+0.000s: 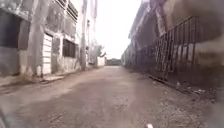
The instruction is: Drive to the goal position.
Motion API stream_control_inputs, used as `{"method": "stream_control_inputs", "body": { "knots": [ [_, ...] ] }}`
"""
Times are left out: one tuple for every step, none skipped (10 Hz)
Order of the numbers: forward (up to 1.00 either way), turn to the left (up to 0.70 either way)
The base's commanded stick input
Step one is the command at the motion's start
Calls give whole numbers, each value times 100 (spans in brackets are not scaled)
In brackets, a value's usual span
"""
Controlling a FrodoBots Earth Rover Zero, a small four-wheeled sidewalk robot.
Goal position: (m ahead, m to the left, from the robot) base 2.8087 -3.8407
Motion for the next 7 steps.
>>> {"method": "stream_control_inputs", "body": {
  "knots": [
    [100, 0],
    [100, 0],
    [100, 0],
    [100, 0],
    [100, 0],
    [100, 0],
    [100, 0]
  ]
}}
